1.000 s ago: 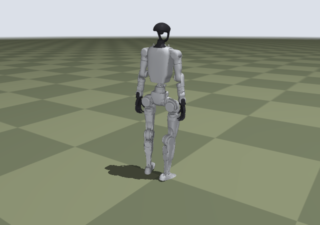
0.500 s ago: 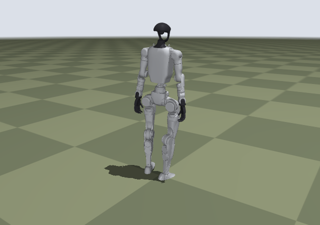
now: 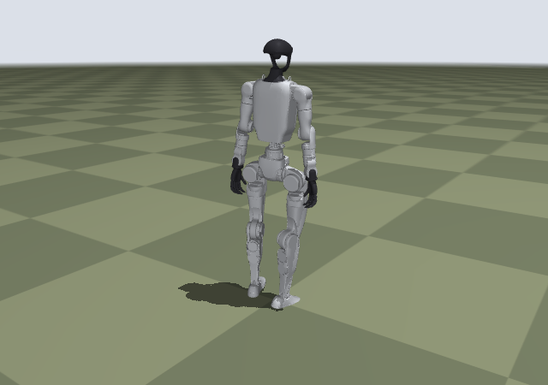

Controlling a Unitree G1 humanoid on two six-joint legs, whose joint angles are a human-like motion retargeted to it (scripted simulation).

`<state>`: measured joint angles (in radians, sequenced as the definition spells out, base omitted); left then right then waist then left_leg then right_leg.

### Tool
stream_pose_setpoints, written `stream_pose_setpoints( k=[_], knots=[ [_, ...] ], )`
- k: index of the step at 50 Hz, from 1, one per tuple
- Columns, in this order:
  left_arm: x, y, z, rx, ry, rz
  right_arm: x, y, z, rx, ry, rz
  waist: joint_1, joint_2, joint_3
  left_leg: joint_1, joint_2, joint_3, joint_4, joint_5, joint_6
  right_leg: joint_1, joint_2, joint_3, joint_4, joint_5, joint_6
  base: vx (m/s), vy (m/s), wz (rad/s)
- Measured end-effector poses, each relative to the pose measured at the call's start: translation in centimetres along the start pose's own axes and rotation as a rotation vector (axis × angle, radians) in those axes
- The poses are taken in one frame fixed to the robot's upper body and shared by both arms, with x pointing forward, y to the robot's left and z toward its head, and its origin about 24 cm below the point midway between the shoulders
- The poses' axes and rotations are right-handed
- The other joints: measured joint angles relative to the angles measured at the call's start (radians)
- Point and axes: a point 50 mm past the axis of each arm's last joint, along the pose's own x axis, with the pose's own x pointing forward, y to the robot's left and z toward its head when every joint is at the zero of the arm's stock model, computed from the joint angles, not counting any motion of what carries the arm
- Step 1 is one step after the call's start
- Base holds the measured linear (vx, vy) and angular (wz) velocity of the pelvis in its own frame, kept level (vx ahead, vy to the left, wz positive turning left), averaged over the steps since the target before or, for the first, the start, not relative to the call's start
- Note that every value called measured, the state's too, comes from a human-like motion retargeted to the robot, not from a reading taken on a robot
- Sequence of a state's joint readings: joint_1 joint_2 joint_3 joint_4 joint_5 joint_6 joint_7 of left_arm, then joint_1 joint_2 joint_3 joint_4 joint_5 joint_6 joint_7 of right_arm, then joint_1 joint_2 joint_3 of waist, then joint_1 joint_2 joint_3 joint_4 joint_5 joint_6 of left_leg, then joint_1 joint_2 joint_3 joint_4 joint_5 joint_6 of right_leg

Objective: Upper body actions

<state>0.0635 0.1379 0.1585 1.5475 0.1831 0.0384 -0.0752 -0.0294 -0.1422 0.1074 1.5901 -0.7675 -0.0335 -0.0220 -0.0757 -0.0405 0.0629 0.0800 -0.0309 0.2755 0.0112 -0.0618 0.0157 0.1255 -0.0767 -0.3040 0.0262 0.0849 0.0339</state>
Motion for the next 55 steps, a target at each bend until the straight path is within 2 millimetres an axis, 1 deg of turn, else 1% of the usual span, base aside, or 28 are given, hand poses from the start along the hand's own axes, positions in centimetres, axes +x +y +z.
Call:
stream_pose_setpoints(
  k=[12,18,33,55],
  knots=[
    [0.01,-0.02,-0.44,-0.004,0.013,-0.002,-0.06,0.31,-0.85,0.027,0.038,0.019,-0.003,-0.002,0.003,0.003,-0.002,0.001,-0.004,0.002,0.001,0.002,0.000,-0.002,-0.001,0.000,-0.001,0.00,0.00,0.00],
    [0.00,0.00,-0.46,-0.003,0.015,-0.002,-0.04,0.36,-0.64,0.020,0.029,0.007,-0.006,-0.002,0.003,0.005,-0.001,0.003,-0.004,0.001,0.001,0.002,0.000,0.000,0.000,0.000,0.000,0.00,0.00,0.00],
    [0.01,-0.12,0.08,0.004,-0.001,-0.003,-0.01,0.64,0.10,0.015,-0.001,0.057,-0.010,-0.001,-0.013,-0.001,0.001,0.006,-0.005,0.000,0.000,-0.004,0.003,0.003,0.001,-0.002,0.000,0.00,0.00,0.00],
    [0.02,-0.23,-0.33,0.007,0.014,-0.008,-0.04,0.88,-0.22,0.014,0.010,0.070,-0.012,0.001,-0.026,-0.002,-0.002,0.004,-0.006,-0.002,0.000,-0.005,0.002,0.001,0.000,-0.004,-0.001,0.00,0.00,0.00]
  ],
)
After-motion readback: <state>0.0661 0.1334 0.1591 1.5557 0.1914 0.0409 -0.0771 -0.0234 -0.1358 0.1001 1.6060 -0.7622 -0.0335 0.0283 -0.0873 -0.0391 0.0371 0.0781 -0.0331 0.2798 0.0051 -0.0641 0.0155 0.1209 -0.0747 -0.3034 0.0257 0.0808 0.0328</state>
